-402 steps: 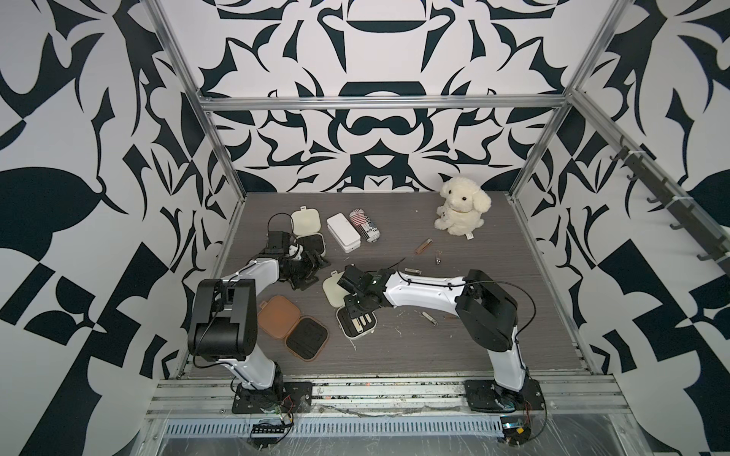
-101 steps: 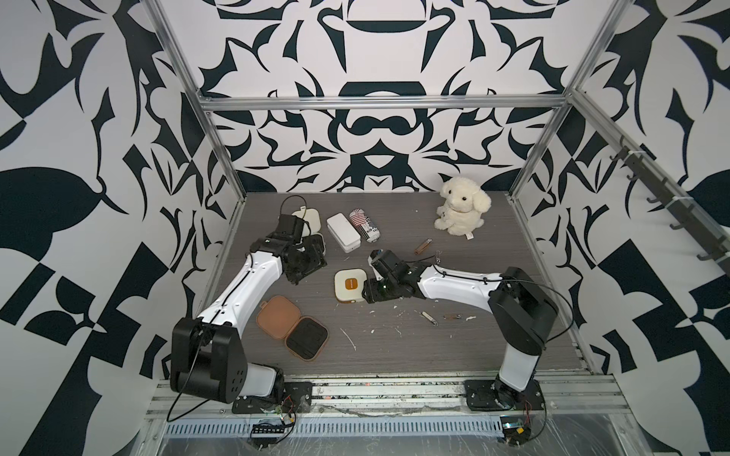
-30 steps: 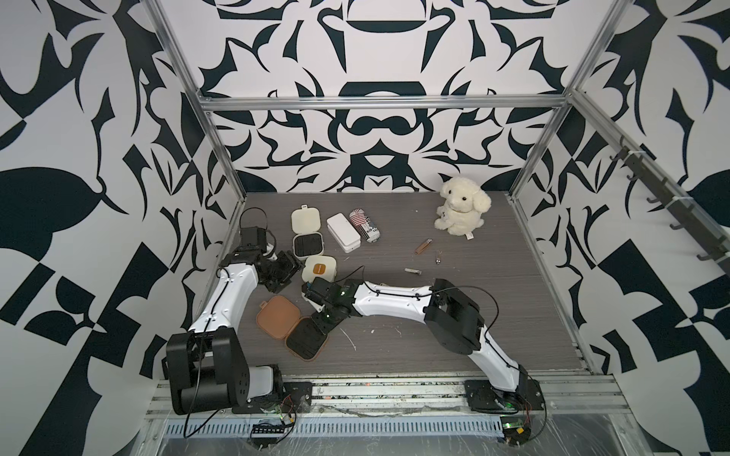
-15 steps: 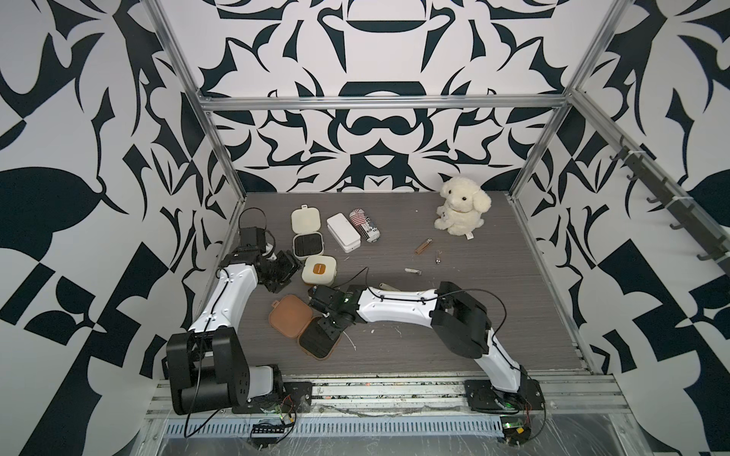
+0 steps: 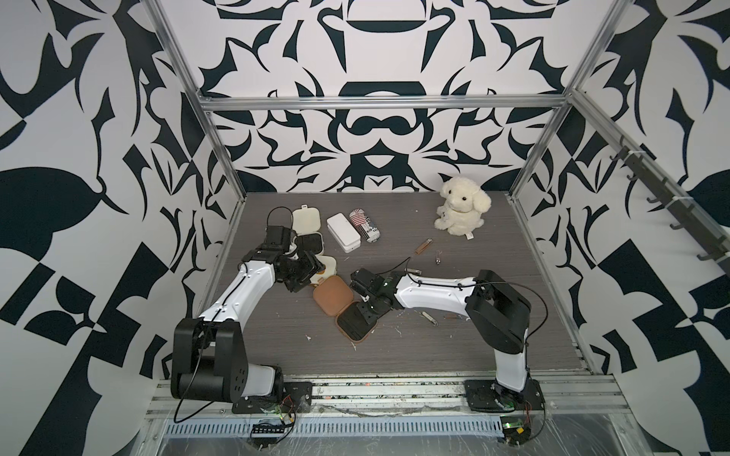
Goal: Organize nail clipper sets
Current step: Move the storage box to the center of the board, then pick up the nail clipper from the center of the board.
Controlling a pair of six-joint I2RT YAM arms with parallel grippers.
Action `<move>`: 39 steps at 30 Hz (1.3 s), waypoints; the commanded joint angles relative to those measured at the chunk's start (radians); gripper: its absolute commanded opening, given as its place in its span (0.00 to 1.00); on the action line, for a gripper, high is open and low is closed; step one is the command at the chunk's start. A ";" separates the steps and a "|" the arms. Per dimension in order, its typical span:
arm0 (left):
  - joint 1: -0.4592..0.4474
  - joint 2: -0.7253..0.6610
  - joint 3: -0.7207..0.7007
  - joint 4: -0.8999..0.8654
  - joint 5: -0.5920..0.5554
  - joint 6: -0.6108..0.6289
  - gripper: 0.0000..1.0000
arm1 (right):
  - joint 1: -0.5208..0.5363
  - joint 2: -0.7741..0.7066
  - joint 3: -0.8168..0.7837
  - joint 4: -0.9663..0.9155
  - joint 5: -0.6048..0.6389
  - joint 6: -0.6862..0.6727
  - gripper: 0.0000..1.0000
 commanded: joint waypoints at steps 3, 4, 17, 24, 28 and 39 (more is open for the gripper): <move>-0.005 -0.010 0.019 -0.005 -0.014 -0.003 0.68 | 0.005 -0.088 0.061 0.000 0.027 0.018 0.42; -0.005 -0.015 0.023 -0.009 -0.016 0.000 0.68 | 0.000 -0.099 0.077 -0.010 0.033 0.025 0.42; -0.004 -0.018 0.043 0.030 0.031 0.020 0.70 | -0.066 -0.178 0.317 -0.297 0.429 0.127 0.51; -0.005 -0.013 0.043 0.063 0.038 0.035 0.70 | -0.266 -0.245 0.182 -0.201 0.259 0.170 0.49; -0.005 -0.026 0.024 0.085 0.048 0.026 0.71 | -0.365 -0.233 0.132 -0.157 0.261 0.202 0.53; -0.017 -0.048 -0.096 0.177 0.079 -0.003 0.71 | -0.507 -0.008 0.261 -0.137 0.255 0.312 0.56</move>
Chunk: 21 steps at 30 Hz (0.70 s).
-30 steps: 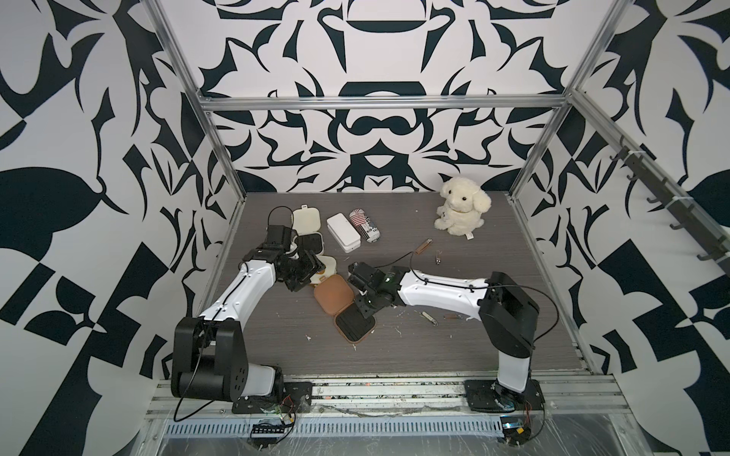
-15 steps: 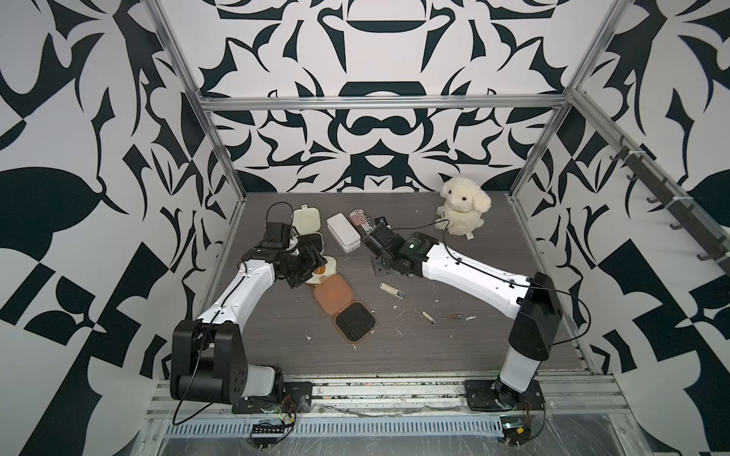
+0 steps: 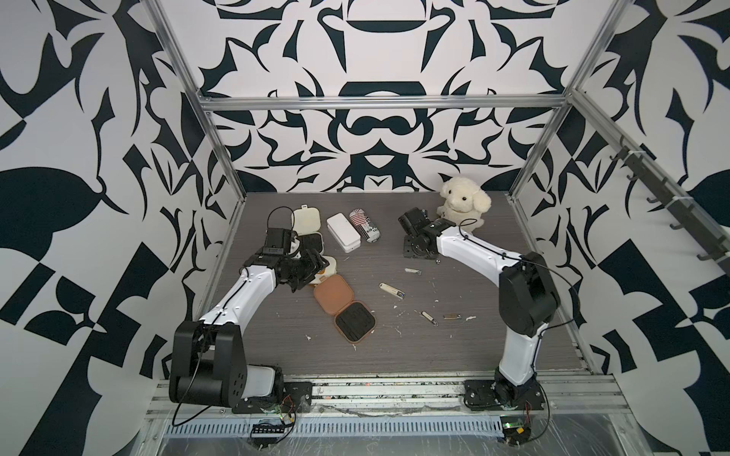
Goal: Organize nail clipper sets
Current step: Pick up the nail clipper from the center of the board.
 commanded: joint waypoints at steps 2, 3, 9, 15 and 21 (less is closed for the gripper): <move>-0.006 -0.019 -0.036 0.041 0.031 -0.007 0.71 | -0.048 0.045 0.091 0.010 0.026 0.096 0.56; -0.005 -0.016 -0.041 0.045 0.035 -0.008 0.71 | -0.053 0.060 0.113 0.000 0.038 0.111 0.57; -0.005 -0.013 -0.062 0.062 0.049 -0.009 0.71 | -0.082 0.140 0.192 -0.034 0.064 0.160 0.57; -0.006 0.012 -0.076 0.082 0.059 -0.002 0.71 | -0.098 0.207 0.241 -0.046 0.061 0.164 0.60; -0.005 0.034 -0.099 0.110 0.069 -0.012 0.71 | -0.115 0.246 0.260 -0.053 0.058 0.176 0.61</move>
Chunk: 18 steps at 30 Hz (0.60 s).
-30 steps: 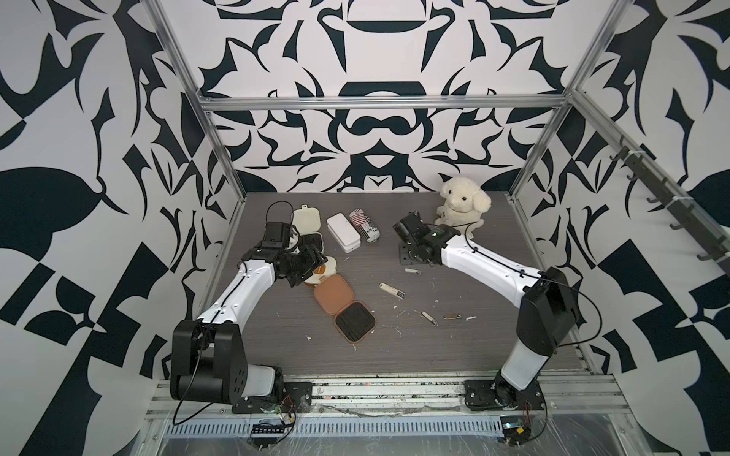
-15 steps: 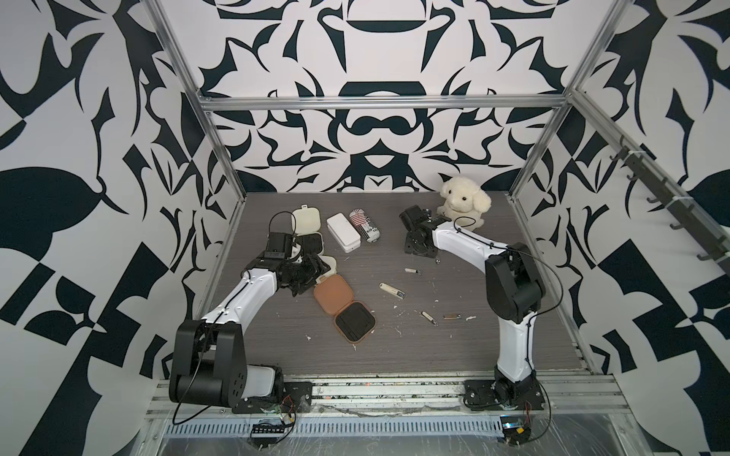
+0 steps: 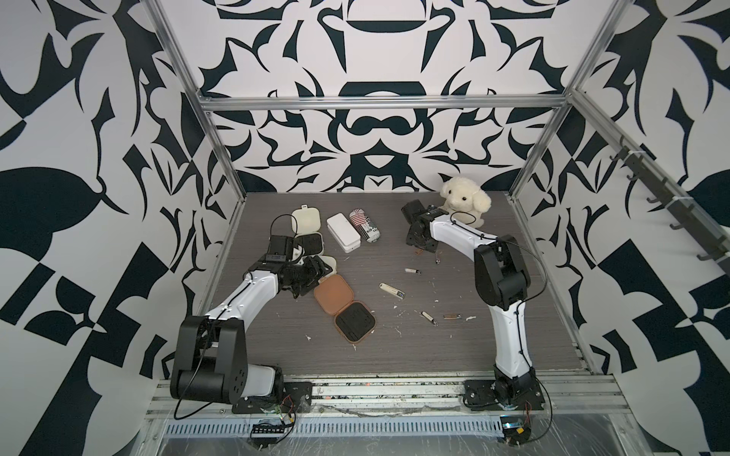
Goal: Organize nail clipper sets
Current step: Pick up the nail clipper from the center of the board.
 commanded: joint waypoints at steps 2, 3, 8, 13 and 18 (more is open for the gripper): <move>-0.002 0.010 -0.020 0.017 0.018 -0.002 0.71 | -0.015 0.005 0.045 -0.026 0.016 0.023 0.61; -0.002 0.010 -0.019 0.016 0.019 -0.002 0.71 | -0.018 0.013 0.046 -0.026 0.013 0.023 0.61; -0.002 0.012 -0.004 0.006 0.018 -0.001 0.71 | -0.023 0.044 0.048 -0.023 0.007 0.015 0.59; -0.003 0.010 0.006 -0.004 0.015 -0.001 0.71 | -0.025 0.048 0.025 -0.008 -0.014 0.006 0.49; -0.002 0.002 0.009 -0.009 0.008 -0.004 0.71 | -0.021 0.015 -0.059 0.046 -0.047 -0.004 0.36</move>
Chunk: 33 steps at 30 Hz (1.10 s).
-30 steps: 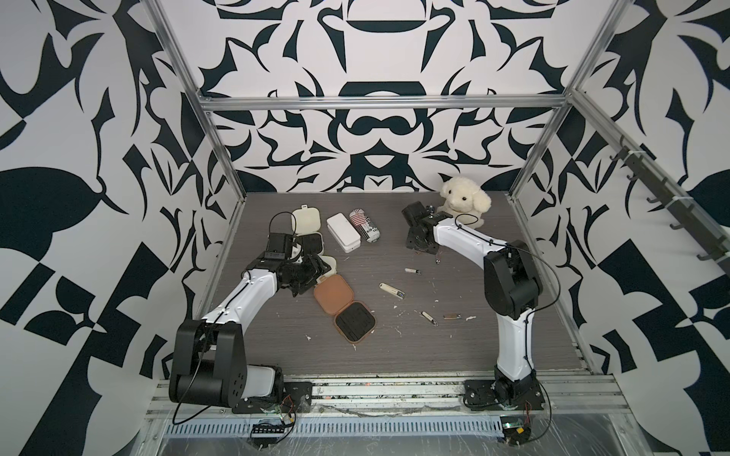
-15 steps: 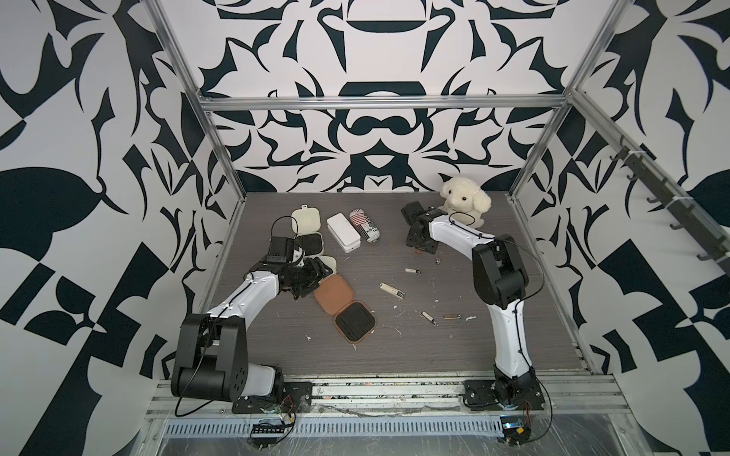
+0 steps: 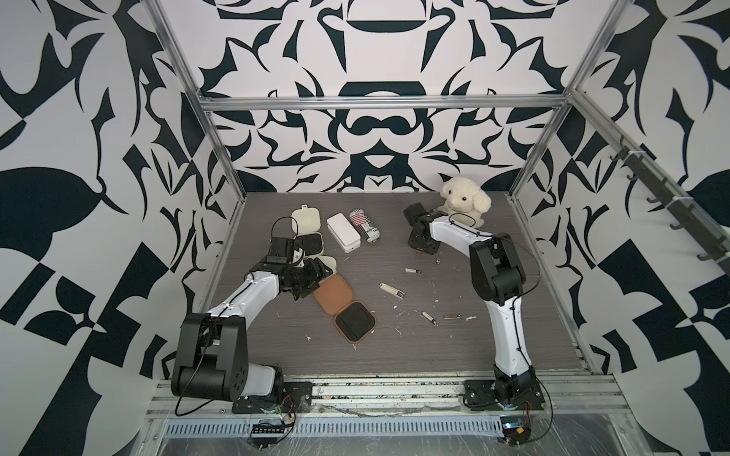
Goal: Organize nail clipper sets
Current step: Pick up the nail clipper from the center of the board.
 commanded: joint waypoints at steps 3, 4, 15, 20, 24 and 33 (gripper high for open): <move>-0.002 -0.011 0.025 -0.031 -0.002 0.000 0.71 | 0.017 -0.053 -0.084 0.043 -0.052 -0.044 0.28; -0.002 -0.015 0.028 -0.038 -0.005 0.000 0.71 | 0.029 -0.058 -0.089 0.044 -0.053 -0.062 0.26; -0.002 -0.055 0.038 -0.085 -0.034 0.011 0.71 | 0.167 -0.141 -0.086 0.037 0.003 -0.252 0.14; -0.002 -0.067 0.046 -0.106 -0.045 0.012 0.71 | 0.244 -0.199 -0.059 0.017 -0.011 -0.324 0.13; -0.002 -0.070 0.053 -0.119 -0.056 0.014 0.71 | 0.328 -0.252 -0.089 0.005 -0.025 -0.363 0.13; -0.002 -0.075 0.093 -0.172 -0.095 0.029 0.71 | 0.508 -0.479 -0.371 0.020 -0.030 -0.326 0.12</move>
